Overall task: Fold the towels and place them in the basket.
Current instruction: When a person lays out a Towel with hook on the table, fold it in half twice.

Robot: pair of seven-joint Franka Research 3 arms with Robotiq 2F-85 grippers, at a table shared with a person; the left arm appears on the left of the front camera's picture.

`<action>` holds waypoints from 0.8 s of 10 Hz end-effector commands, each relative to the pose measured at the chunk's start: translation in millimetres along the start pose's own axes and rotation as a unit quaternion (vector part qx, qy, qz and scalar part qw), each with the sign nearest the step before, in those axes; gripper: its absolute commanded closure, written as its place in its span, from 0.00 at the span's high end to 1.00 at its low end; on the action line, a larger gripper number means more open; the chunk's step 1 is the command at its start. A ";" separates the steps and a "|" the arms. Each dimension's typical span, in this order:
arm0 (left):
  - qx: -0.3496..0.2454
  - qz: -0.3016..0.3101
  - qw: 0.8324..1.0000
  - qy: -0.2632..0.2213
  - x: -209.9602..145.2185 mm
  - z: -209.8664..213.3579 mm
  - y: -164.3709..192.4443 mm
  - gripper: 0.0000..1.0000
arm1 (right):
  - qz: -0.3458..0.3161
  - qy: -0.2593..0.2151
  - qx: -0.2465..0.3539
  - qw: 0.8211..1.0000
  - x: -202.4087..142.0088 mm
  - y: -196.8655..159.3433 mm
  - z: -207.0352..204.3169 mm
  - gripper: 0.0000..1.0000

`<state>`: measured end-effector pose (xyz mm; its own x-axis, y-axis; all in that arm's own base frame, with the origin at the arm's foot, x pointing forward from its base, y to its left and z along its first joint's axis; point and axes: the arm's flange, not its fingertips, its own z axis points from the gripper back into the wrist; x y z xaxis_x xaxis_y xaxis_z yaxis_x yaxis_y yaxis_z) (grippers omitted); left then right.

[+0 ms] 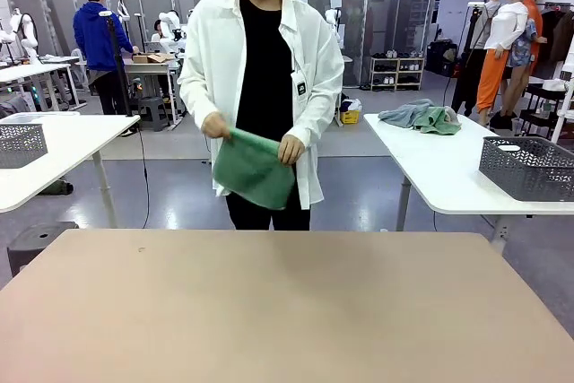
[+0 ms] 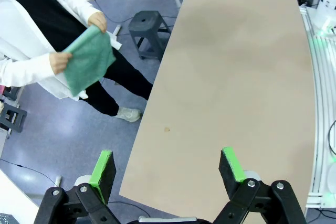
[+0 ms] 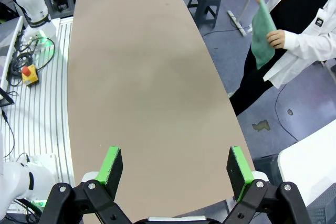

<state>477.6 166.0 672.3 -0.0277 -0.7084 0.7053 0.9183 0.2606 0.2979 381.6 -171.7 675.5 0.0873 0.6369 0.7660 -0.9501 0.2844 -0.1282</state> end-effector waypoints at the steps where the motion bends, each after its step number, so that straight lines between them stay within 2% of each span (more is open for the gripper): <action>1: 0.003 0.003 1.000 -0.006 0.2 1.0 0.4 1.00 | 0.002 -0.002 0.001 1.000 0.7 0.7 0.2 1.00; 8: 0.003 0.003 1.000 -0.006 0.2 1.0 0.4 1.00 | 0.002 -0.002 0.001 1.000 0.7 0.7 0.2 1.00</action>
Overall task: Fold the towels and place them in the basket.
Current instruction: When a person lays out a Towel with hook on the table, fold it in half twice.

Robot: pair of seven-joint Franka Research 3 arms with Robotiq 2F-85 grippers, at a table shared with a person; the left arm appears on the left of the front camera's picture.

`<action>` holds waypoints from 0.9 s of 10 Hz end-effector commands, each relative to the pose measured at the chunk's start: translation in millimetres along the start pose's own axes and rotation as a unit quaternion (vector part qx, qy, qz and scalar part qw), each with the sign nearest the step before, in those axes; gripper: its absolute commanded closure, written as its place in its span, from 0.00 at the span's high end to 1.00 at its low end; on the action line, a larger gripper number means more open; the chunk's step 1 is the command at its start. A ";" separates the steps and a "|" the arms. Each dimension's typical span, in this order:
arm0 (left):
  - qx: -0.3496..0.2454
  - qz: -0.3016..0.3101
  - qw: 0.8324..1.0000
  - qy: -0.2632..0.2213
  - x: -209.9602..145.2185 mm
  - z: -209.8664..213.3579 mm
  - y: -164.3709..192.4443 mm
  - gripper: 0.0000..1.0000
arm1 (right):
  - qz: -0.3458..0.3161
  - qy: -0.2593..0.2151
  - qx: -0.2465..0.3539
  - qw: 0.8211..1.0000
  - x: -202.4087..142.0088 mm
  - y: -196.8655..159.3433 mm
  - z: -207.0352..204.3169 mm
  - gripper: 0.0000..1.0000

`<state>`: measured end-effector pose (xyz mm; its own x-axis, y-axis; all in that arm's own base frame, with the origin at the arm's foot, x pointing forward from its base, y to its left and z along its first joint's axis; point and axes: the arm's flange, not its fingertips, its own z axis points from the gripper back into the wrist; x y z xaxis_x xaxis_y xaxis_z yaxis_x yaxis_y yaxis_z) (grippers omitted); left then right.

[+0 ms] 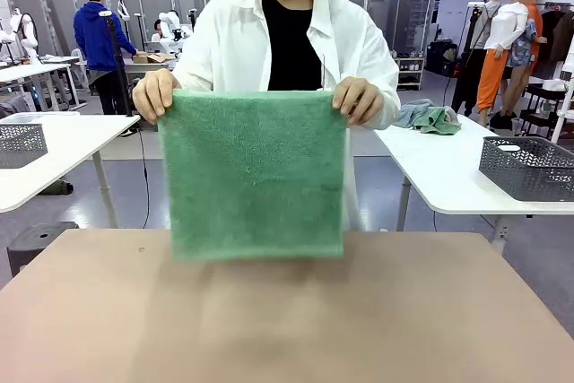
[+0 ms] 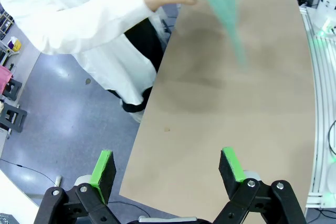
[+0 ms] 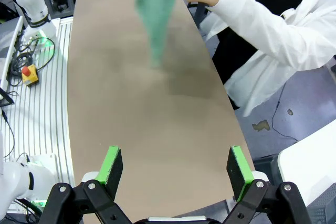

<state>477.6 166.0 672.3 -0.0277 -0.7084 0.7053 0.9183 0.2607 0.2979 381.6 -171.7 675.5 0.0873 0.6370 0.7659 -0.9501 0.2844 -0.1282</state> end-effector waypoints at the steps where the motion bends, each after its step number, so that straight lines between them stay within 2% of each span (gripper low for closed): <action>1: 0.003 0.003 1.000 -0.006 0.2 1.0 0.4 1.00 | 0.002 -0.002 0.000 1.000 0.7 0.7 0.2 1.00; 9: 0.003 0.003 1.000 -0.006 0.2 1.0 0.4 1.00 | 0.002 -0.002 0.000 1.000 0.7 0.7 0.2 1.00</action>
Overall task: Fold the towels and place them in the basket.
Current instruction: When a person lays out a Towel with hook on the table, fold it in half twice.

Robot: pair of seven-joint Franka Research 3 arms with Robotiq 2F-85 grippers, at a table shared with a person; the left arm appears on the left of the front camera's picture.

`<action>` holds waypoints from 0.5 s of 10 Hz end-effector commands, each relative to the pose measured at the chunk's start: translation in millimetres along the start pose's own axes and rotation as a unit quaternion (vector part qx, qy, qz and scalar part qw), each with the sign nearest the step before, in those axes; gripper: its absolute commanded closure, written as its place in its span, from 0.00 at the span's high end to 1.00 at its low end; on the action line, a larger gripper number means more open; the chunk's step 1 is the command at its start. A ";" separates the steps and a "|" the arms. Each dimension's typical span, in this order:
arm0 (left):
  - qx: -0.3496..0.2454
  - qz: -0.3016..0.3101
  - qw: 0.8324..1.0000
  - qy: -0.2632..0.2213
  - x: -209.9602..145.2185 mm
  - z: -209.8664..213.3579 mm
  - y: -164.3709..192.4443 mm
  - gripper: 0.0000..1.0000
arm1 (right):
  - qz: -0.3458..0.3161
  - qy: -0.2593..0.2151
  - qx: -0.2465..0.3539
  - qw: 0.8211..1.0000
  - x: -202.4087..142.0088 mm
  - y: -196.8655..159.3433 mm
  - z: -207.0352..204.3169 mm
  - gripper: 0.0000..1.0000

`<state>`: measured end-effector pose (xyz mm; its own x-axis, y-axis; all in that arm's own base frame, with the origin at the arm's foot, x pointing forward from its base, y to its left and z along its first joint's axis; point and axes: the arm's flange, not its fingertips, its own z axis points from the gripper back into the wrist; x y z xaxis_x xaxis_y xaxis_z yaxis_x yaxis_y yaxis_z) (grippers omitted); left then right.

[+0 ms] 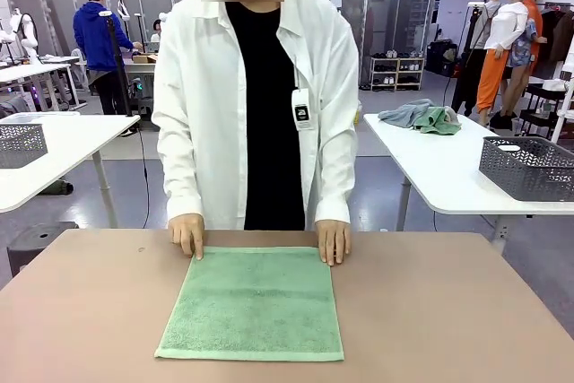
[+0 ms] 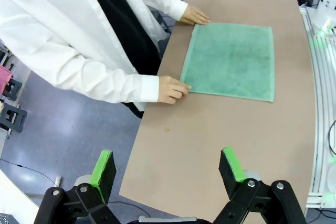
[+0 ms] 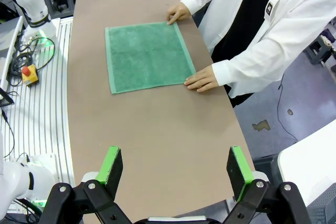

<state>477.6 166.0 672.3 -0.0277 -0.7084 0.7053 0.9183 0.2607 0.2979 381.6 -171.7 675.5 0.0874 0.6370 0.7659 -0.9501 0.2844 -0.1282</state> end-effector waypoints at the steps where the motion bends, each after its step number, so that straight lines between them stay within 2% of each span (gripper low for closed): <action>1: 0.003 0.003 1.000 -0.006 0.2 1.0 0.4 1.00 | 0.002 -0.002 0.001 1.000 0.7 0.7 0.2 1.00; 5: 0.003 0.003 1.000 -0.006 0.2 1.0 0.4 1.00 | 0.002 -0.002 0.001 1.000 0.7 0.7 0.2 1.00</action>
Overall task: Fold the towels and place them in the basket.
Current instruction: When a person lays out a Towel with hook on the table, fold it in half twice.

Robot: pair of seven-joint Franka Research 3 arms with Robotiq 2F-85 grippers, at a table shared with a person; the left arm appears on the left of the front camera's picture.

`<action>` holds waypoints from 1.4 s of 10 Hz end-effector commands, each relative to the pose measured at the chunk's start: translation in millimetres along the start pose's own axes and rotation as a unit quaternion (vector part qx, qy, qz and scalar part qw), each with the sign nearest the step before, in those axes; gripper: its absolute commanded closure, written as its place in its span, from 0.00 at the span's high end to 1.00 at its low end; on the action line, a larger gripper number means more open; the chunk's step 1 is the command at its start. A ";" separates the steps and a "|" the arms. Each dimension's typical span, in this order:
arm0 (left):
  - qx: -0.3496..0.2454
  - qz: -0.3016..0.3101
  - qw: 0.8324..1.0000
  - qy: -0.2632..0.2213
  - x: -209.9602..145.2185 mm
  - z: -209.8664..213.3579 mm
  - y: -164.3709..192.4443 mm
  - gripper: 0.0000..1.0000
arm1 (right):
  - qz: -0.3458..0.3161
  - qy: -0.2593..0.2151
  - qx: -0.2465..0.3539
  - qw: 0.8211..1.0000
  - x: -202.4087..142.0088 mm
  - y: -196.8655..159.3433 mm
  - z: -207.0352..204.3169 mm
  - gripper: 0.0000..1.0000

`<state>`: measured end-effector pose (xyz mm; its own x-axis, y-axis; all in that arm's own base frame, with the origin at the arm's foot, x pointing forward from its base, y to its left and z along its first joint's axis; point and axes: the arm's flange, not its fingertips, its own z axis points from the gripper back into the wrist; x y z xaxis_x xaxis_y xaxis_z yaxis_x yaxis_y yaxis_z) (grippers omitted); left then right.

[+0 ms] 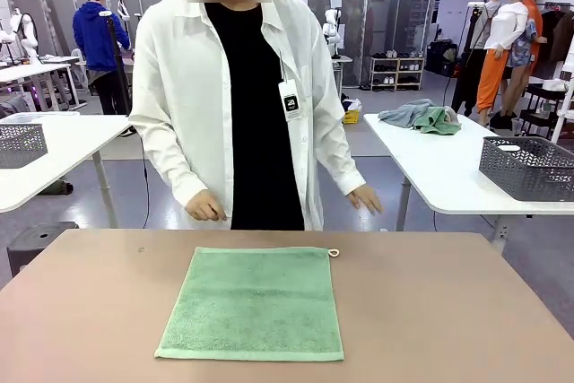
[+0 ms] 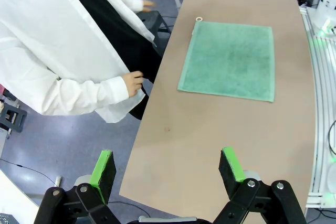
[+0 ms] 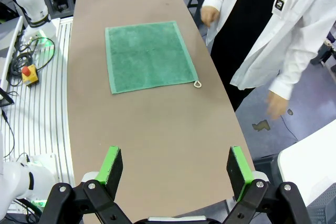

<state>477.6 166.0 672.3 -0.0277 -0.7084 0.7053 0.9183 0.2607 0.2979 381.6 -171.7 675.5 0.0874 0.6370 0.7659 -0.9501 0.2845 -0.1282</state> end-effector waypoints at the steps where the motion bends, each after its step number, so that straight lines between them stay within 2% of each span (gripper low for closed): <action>1: 0.003 0.003 1.000 -0.006 0.2 1.0 0.4 1.00 | 0.002 -0.002 0.001 1.000 0.7 0.7 0.2 1.00; 6: 0.000 0.000 1.000 0.000 0.0 0.0 0.0 1.00 | 0.000 0.000 0.000 1.000 0.0 0.0 0.0 1.00; 8: 0.016 -0.055 0.996 0.061 58.2 -3.9 -2.0 1.00 | 0.041 0.059 0.012 0.997 48.7 -1.9 -9.0 1.00; 9: 0.011 -0.084 0.992 0.094 95.2 -20.2 -3.1 1.00 | 0.065 0.101 0.029 0.992 81.7 -1.5 -32.2 1.00; 12: -0.045 -0.138 0.969 0.198 171.6 -97.8 -28.0 1.00 | 0.093 0.230 0.064 0.967 154.2 28.6 -134.8 1.00; 14: -0.075 -0.167 0.940 0.288 193.8 -158.0 -53.4 1.00 | 0.085 0.318 0.045 0.943 171.9 53.6 -198.4 1.00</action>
<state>484.6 -85.5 709.4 -0.1751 -0.9642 0.1990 0.9335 -0.0983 0.3449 408.0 89.4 695.2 -0.0124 0.9588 0.2839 -0.9877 0.0325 -0.1528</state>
